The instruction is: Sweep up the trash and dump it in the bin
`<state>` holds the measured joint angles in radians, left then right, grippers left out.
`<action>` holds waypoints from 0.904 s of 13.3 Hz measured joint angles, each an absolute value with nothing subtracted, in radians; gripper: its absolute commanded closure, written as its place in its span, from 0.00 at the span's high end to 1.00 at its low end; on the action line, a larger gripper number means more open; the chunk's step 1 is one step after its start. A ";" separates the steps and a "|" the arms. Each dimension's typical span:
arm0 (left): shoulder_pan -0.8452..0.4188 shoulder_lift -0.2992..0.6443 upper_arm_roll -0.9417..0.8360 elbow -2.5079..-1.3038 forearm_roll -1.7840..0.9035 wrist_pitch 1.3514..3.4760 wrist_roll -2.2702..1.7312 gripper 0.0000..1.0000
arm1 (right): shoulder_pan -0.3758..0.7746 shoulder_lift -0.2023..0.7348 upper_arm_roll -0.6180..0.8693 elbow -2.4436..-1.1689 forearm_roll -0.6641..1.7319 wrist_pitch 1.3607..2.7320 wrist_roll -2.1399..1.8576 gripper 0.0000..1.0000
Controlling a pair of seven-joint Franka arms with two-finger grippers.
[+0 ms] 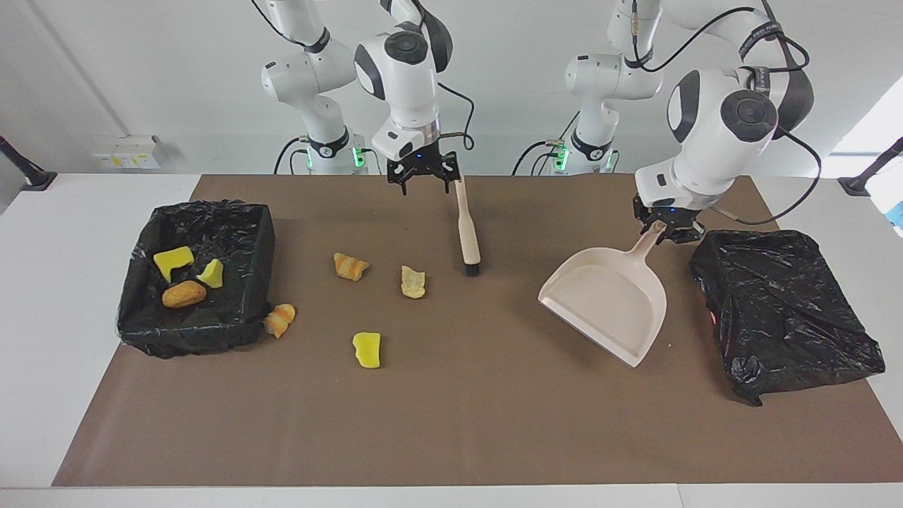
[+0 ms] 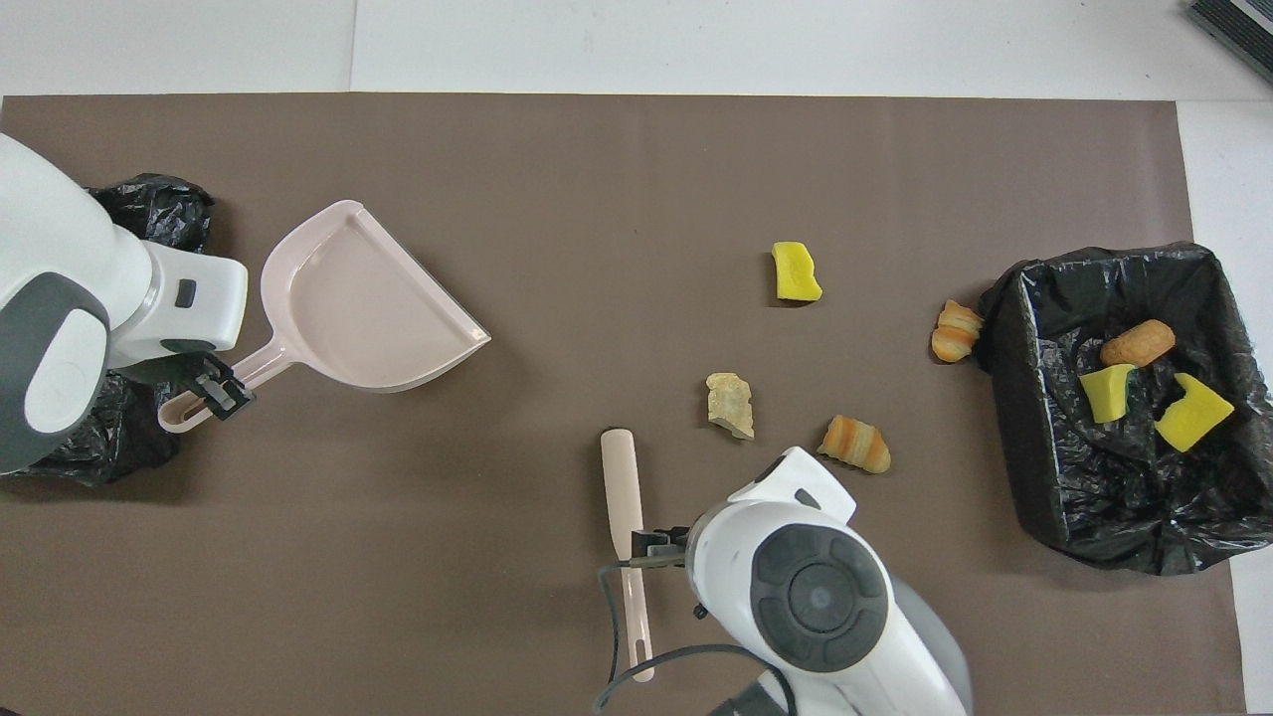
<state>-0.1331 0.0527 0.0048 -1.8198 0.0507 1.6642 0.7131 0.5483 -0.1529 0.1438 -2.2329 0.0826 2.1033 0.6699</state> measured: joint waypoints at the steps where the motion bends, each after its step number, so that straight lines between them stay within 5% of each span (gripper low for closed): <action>1: -0.105 0.038 0.005 -1.849 0.051 1.667 0.769 0.00 | 0.590 -0.143 0.144 -2.258 0.068 2.142 0.729 1.00; 6: -0.041 -0.052 0.004 -2.012 0.051 1.739 0.918 0.00 | 0.752 -0.013 0.144 -2.300 -0.082 2.305 0.981 1.00; 12: -0.032 -0.088 0.001 -2.092 0.051 1.781 0.938 0.00 | 0.763 0.027 0.138 -2.353 -0.099 2.376 0.991 0.95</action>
<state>-0.0324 -0.0879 0.0010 -2.0922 0.0510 1.7813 0.9376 0.7630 0.0274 0.1383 -2.3527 -0.0988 2.3762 0.9907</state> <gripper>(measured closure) 0.678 0.035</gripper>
